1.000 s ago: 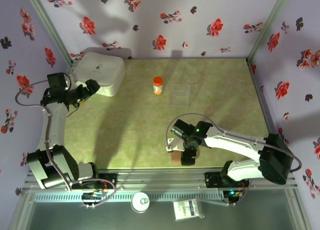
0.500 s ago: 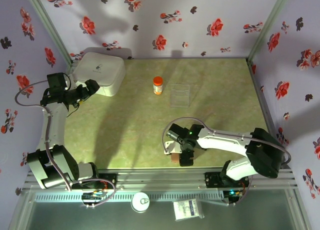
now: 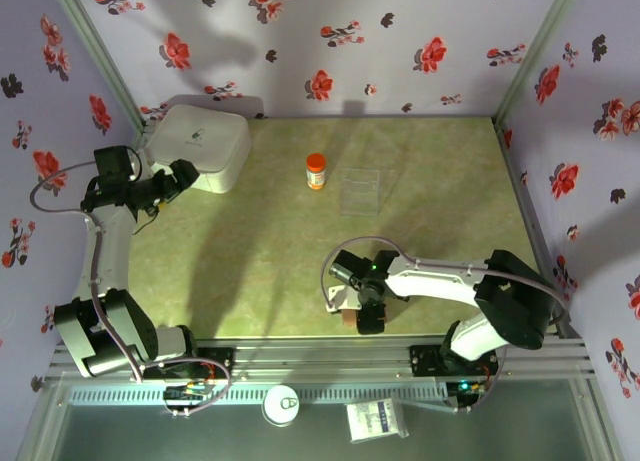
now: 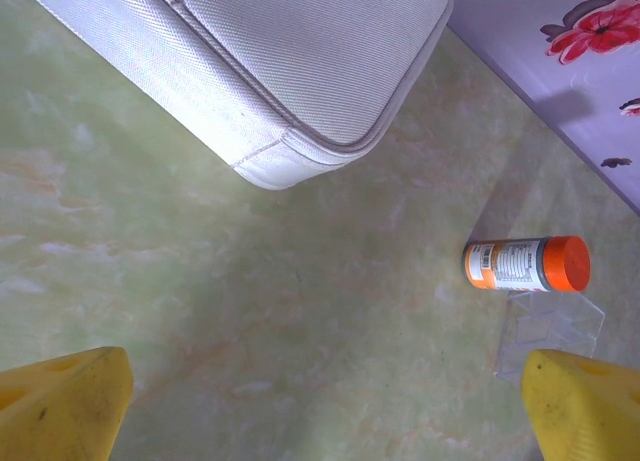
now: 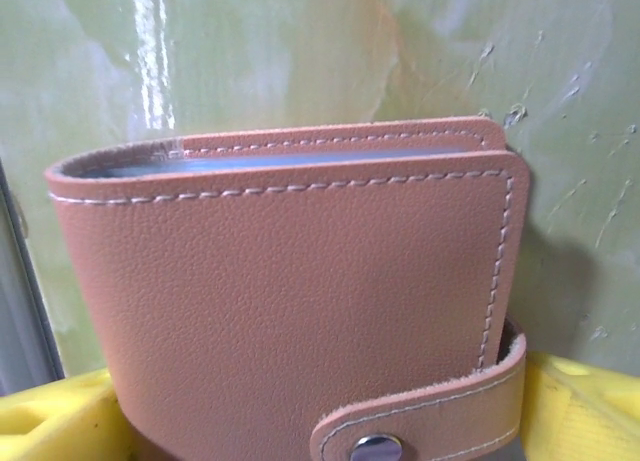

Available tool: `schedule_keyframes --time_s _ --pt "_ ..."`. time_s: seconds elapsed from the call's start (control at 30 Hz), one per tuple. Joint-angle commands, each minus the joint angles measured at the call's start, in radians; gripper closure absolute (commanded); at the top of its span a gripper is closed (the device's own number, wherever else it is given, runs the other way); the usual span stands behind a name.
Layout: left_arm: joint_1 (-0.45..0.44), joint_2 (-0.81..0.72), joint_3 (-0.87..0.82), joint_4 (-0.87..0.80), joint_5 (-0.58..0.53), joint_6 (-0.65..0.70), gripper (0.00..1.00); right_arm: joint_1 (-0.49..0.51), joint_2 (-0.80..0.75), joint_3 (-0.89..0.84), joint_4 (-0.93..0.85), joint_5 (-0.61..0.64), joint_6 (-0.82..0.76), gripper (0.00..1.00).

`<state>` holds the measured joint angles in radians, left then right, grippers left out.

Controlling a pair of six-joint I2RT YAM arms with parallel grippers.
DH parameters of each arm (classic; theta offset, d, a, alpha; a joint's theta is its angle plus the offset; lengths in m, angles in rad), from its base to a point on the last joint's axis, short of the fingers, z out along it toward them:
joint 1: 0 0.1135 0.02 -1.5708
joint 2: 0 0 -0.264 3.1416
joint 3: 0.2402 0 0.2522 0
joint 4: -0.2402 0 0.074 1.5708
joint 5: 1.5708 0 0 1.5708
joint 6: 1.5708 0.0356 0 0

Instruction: Take the credit cards out of the card holder

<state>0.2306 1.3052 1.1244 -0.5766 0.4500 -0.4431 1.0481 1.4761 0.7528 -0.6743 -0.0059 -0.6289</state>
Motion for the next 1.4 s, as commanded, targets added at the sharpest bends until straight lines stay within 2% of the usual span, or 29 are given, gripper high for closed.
schedule_keyframes --time_s 0.0,0.1,0.23,0.5,0.6,0.83,0.93,1.07,1.27,1.37 --pt "0.013 0.008 -0.006 0.004 0.025 -0.014 0.0 0.008 0.012 0.0 0.004 -0.017 -0.002 0.14" --pt "0.012 0.008 -0.006 0.004 0.024 -0.014 0.0 0.007 -0.004 0.004 0.002 -0.011 -0.002 0.23" --pt "0.013 0.008 -0.005 0.003 0.025 -0.013 0.0 0.003 -0.036 0.008 -0.003 -0.012 0.003 0.29" --pt "0.013 0.014 -0.006 0.007 0.051 -0.015 0.01 -0.019 -0.097 0.061 0.005 -0.043 0.096 0.34" --pt "0.013 0.02 -0.008 0.007 0.063 -0.019 0.01 -0.034 -0.091 0.104 0.06 -0.02 0.218 0.38" --pt "-0.02 0.025 -0.013 -0.01 0.074 -0.011 0.02 -0.063 -0.054 0.144 0.205 0.134 0.709 0.41" --pt "-0.072 0.029 -0.021 -0.001 0.07 -0.037 0.03 -0.077 -0.031 0.17 0.184 0.225 0.92 0.45" --pt "-0.183 0.0 -0.079 0.084 -0.028 -0.1 0.03 -0.114 0.023 0.239 0.087 0.305 1.121 0.47" --pt "-0.323 0.015 -0.158 0.209 -0.074 -0.188 0.05 -0.166 0.13 0.341 -0.015 0.291 1.304 0.53" --pt "-0.387 0.026 -0.202 0.273 -0.1 -0.223 0.05 -0.177 0.18 0.377 -0.03 0.293 1.345 0.51"
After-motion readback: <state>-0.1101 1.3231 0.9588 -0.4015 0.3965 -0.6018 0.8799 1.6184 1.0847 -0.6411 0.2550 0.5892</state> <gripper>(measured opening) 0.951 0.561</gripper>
